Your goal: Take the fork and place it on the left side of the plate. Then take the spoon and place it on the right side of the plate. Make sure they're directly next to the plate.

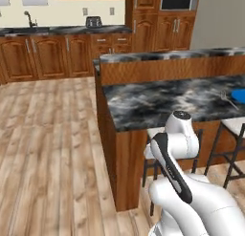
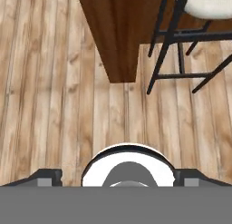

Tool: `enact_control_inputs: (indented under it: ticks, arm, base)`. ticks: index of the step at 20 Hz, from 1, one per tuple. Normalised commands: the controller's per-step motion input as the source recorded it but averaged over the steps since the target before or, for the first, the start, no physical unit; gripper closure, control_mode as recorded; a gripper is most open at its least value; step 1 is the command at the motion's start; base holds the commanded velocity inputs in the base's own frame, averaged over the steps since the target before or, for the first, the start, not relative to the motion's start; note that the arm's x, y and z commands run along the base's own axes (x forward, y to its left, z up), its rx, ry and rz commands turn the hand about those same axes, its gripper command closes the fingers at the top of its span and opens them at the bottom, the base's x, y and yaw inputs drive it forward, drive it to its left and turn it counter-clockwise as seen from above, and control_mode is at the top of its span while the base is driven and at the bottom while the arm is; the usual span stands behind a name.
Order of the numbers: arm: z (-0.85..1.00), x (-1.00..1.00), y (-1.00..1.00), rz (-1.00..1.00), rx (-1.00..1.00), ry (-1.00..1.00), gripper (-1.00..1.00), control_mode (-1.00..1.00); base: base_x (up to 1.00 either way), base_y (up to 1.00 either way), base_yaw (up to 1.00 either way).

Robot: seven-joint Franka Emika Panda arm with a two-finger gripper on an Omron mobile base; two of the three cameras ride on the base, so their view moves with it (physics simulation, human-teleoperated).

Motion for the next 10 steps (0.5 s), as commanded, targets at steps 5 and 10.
enact_control_inputs:
  ticks: [5, 10]
  arm:
    - [0.0, 0.0, 0.0, 0.0, 0.0, 0.0, -1.0, 1.0]
    - [0.0, 0.0, 0.0, 0.0, 0.0, 0.0, -1.0, 1.0]
  base:
    - [0.17, 1.0, 0.17]
    - [0.51, 1.0, -0.01]
